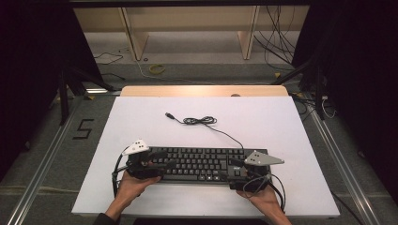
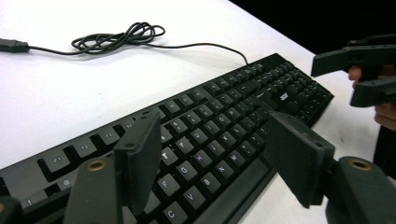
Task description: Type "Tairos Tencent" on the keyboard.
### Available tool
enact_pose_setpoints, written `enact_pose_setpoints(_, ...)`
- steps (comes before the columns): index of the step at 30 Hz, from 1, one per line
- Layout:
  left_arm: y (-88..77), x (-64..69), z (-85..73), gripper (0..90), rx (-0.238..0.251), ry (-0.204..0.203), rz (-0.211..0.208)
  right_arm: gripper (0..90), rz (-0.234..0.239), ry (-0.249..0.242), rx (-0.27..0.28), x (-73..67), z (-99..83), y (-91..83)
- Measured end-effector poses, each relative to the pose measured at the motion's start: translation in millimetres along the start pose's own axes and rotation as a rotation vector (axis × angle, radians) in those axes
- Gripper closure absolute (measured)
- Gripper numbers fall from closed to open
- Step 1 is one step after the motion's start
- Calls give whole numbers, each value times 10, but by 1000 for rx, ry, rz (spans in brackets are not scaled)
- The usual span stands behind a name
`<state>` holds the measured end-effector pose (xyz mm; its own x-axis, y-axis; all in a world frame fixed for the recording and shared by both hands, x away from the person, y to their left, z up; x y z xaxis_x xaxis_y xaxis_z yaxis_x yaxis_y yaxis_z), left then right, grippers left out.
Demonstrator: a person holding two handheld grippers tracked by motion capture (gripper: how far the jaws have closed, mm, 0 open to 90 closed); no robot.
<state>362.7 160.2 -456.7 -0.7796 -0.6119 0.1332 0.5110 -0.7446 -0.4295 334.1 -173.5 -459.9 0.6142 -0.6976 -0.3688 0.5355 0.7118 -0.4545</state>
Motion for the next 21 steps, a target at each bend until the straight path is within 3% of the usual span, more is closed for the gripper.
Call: enact_pose_setpoints(21,-172,130,-149,275,33,17,-27,281,-45,-6,35,149,-165,-317)
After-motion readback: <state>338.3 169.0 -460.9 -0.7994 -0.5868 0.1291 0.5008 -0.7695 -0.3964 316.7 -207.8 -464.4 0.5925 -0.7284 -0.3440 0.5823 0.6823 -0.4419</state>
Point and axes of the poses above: each handheld gripper's, and its own axes: y roughly forward along the jaws, z roughly out of its top, x roughly to its right, the point moved 2 cm from there along y, roughly forward along the jaws, and after that the axes turned 11 degrees about y, right-handed, at the moved point
